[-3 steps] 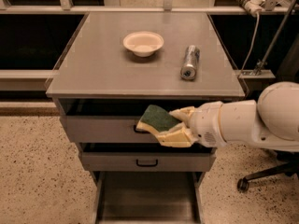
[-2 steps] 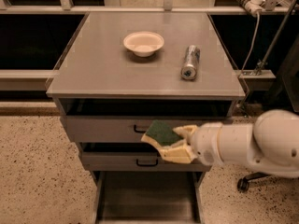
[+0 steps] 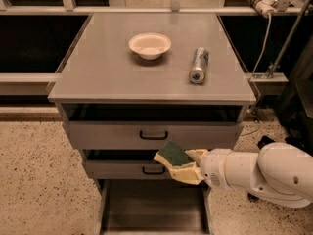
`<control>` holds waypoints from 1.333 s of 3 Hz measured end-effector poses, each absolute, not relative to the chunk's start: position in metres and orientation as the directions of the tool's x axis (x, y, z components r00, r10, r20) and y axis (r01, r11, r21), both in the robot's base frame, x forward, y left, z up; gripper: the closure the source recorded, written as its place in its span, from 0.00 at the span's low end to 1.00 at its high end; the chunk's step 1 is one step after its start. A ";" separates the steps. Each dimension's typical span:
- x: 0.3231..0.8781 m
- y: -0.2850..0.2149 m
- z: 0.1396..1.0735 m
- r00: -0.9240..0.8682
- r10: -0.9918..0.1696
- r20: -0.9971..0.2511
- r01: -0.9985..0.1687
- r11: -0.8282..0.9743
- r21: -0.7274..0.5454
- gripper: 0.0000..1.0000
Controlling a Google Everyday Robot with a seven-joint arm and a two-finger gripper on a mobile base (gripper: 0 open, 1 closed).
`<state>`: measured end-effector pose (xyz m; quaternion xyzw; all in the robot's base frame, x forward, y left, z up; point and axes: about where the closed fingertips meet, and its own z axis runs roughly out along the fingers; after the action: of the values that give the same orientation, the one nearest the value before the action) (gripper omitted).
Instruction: Place sponge into bottom drawer
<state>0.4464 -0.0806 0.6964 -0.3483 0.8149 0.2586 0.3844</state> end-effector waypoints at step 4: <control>0.440 -0.109 0.507 -0.683 -0.240 -0.690 -0.607 0.711 0.354 1.00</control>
Offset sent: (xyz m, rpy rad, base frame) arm -0.0034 -0.0414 -0.1798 -0.0372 0.1833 -0.2203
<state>0.4401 -0.1095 0.5073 -0.2434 0.8696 0.2916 0.3153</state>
